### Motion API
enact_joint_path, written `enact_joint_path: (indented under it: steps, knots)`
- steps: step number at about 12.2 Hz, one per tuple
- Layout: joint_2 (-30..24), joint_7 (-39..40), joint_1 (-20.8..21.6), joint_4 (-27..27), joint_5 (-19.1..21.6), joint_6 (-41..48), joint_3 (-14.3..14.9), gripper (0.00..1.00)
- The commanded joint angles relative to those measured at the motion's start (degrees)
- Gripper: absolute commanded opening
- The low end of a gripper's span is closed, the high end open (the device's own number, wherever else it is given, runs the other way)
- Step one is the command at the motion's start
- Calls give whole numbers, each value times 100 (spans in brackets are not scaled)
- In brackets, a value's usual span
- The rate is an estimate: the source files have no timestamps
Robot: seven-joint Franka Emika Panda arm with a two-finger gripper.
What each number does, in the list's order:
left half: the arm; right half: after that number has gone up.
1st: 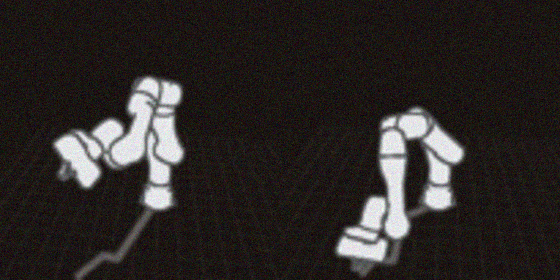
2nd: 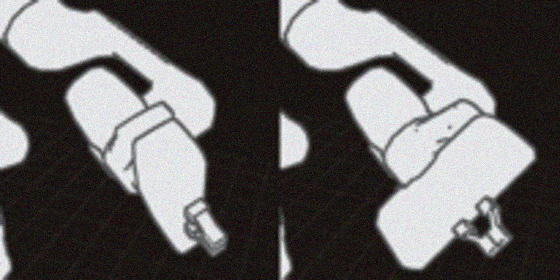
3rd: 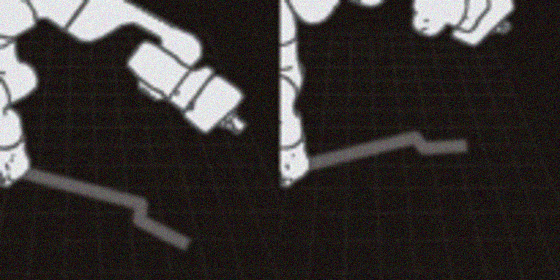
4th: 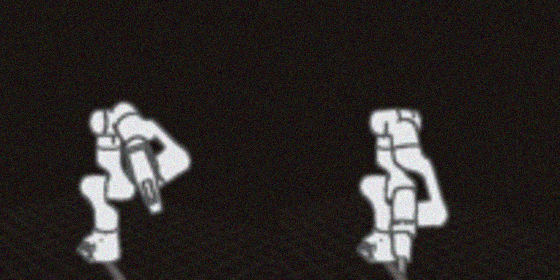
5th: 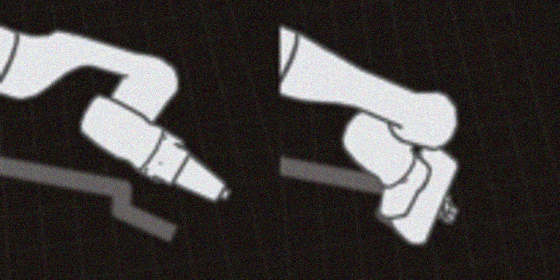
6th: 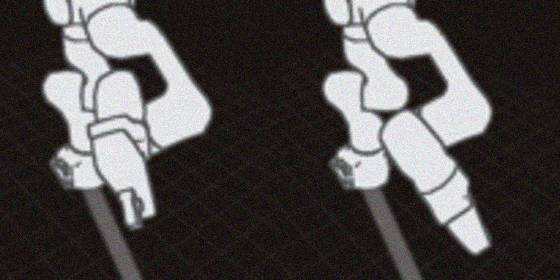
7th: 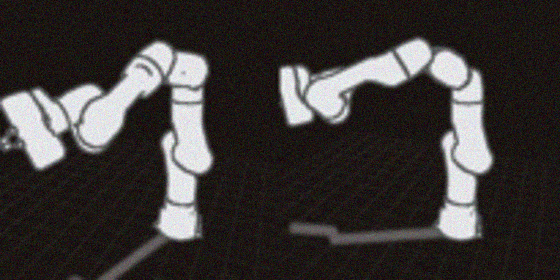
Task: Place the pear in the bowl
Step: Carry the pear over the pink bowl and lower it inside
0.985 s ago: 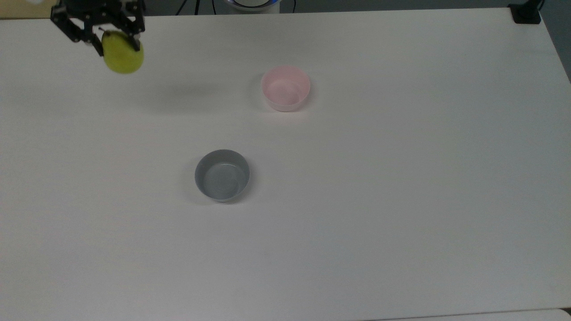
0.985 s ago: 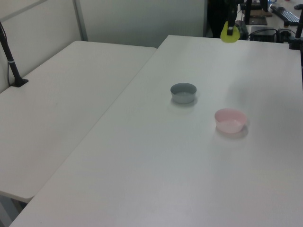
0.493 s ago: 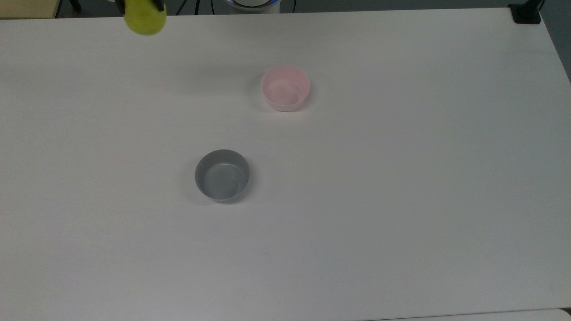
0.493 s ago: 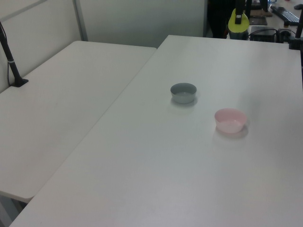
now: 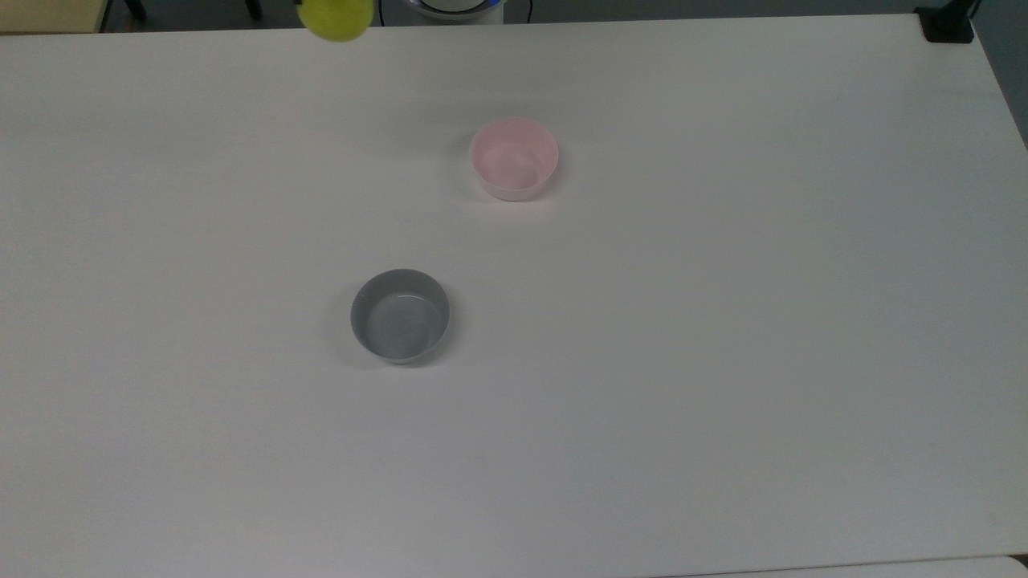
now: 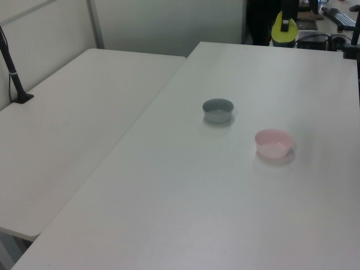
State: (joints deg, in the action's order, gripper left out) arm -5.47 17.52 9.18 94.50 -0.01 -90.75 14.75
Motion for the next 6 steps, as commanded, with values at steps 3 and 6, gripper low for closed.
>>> enact_joint_path:
  steps: [3, 6]
  knots:
    - [-244, -65, 628, 1156, 519, -739, 64, 0]
    - [-183, -109, 1102, 1702, 519, -1259, 37, 0]
